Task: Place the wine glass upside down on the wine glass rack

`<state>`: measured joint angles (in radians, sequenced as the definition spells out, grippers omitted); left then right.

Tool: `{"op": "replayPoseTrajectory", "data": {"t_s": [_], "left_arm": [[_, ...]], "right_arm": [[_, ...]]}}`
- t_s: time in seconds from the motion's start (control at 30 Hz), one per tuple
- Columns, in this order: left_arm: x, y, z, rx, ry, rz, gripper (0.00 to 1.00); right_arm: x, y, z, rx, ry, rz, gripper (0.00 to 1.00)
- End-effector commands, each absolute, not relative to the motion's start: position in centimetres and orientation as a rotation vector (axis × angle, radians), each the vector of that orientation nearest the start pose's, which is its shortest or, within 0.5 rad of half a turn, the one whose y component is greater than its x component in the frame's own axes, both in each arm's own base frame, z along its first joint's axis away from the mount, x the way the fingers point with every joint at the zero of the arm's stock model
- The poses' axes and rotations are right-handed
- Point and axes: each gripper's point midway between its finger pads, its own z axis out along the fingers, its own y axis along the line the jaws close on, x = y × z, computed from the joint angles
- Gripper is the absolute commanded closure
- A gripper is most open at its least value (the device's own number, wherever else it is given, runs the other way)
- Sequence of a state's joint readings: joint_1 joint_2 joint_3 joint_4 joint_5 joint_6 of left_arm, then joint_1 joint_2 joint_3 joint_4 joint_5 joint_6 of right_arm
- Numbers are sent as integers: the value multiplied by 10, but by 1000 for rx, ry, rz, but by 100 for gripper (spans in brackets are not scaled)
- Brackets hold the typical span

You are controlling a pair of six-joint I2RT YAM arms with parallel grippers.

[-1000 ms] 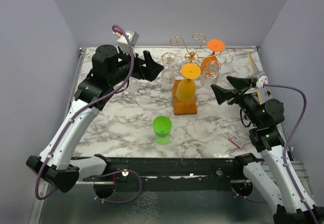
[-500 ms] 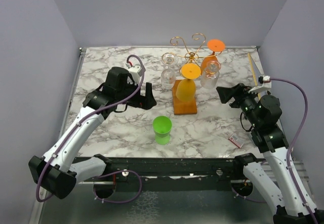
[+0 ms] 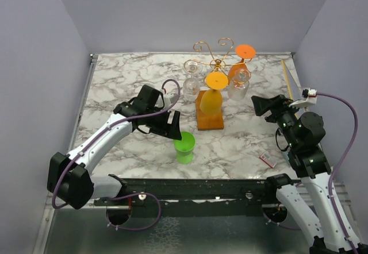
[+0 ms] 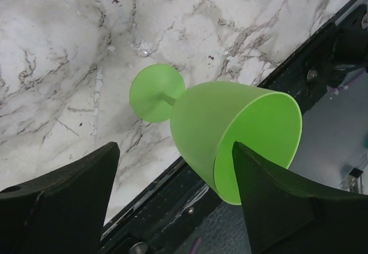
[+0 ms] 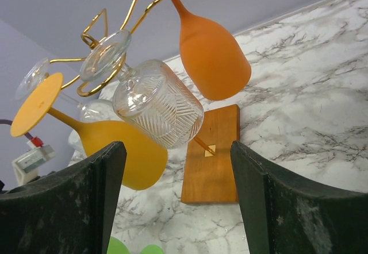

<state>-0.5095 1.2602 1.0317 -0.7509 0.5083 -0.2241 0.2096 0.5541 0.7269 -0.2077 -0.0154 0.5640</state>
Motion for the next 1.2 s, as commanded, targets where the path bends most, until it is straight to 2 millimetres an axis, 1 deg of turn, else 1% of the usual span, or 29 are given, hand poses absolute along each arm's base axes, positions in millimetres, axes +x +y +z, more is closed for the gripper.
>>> {"op": "replayPoseTrajectory", "data": {"t_s": [0.0,0.1,0.27,0.43,0.53,0.6,0.73,0.87,0.93,1.03,1.07,1.17], "left_arm": [[192,-224,149,620,2613,-926,25],[198,-222,147,591,2625,-876,36],[206,-219,145,562,2628,-803,61],[211,-214,149,528,2617,-754,77],[213,-210,150,523,2606,-717,90],[214,-208,151,523,2603,-702,100],[215,-204,162,522,2569,-677,100],[215,-199,187,522,2496,-664,100],[210,-205,206,549,2429,-741,100],[197,-227,237,625,2270,-958,100],[192,-234,247,656,2217,-1025,100],[187,-244,281,705,2074,-1117,100]], "right_arm": [[258,82,332,216,1529,611,23],[257,79,333,221,1518,595,23],[258,78,333,216,1530,577,23],[256,76,339,214,1500,572,23],[254,75,342,209,1489,572,23],[253,75,344,206,1490,572,23],[252,76,346,207,1497,579,23],[249,81,350,198,1498,612,23],[245,89,356,156,1498,648,23],[239,101,367,90,1492,710,23],[236,103,373,83,1480,728,23],[230,108,385,72,1464,775,21]]}}
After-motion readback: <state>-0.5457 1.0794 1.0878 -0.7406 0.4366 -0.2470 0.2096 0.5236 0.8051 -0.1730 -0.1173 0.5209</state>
